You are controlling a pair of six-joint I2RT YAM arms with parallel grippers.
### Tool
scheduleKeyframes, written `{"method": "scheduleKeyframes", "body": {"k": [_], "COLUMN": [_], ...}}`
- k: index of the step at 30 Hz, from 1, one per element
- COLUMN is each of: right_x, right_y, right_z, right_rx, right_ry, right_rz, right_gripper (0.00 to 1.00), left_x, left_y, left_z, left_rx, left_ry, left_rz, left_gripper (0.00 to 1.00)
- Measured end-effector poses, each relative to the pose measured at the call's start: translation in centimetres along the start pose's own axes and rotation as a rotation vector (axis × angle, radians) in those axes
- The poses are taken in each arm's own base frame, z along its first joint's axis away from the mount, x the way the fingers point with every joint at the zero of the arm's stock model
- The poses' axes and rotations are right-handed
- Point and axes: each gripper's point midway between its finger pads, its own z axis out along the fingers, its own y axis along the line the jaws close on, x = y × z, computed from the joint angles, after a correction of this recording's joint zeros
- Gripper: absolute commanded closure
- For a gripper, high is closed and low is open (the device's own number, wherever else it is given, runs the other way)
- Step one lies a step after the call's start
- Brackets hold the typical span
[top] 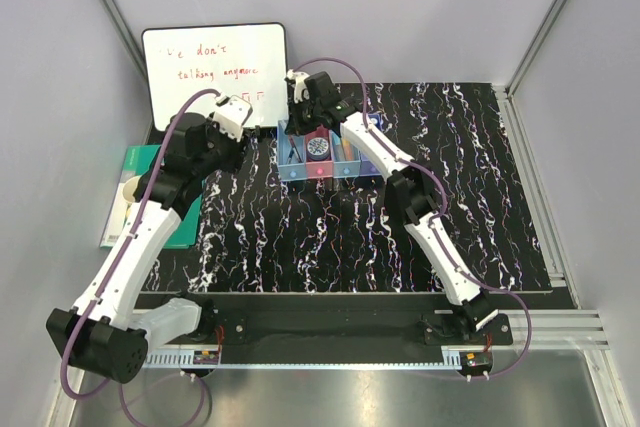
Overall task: Sort the stationery into containers
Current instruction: Place the pen in the storage box, then move the storage box to the center of the board.
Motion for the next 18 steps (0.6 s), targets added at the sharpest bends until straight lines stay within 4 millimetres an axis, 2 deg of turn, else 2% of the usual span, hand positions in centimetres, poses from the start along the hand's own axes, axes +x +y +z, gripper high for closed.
{"method": "scheduleKeyframes", "body": {"k": [1,2,5,6,7,10,18], "right_x": [0.1,0.0,-0.1,0.0,0.1,0.6,0.2], "right_y": [-0.2,-0.5,-0.9,-1.2,-1.3,-1.7,-1.5], "right_z": [0.1,0.1,0.2,0.3,0.3,0.5,0.5], "right_rx": [0.011,0.022,0.047,0.057,0.063,0.076,0.082], "right_ry": [0.0,-0.004,-0.012,-0.012,-0.01,-0.003,-0.012], "right_rz": [0.0,-0.003,-0.007,-0.009,-0.008,-0.011,-0.049], "right_gripper": [0.94,0.87,0.75,0.68,0.65,0.62,0.56], "left_x": [0.0,-0.1,0.0,-0.1,-0.1,-0.1,-0.1], "left_y": [0.0,0.0,-0.1,-0.1,-0.1,-0.1,-0.2], "left_z": [0.0,0.0,0.0,0.0,0.0,0.0,0.0], "left_rx": [0.0,0.001,0.004,0.005,0.006,0.008,0.016], "left_ry": [-0.002,-0.002,-0.002,-0.003,-0.003,-0.004,-0.006], "left_rz": [0.001,0.003,0.004,0.006,0.007,0.007,0.016], "left_gripper": [0.54,0.54,0.54,0.54,0.54,0.54,0.53]}}
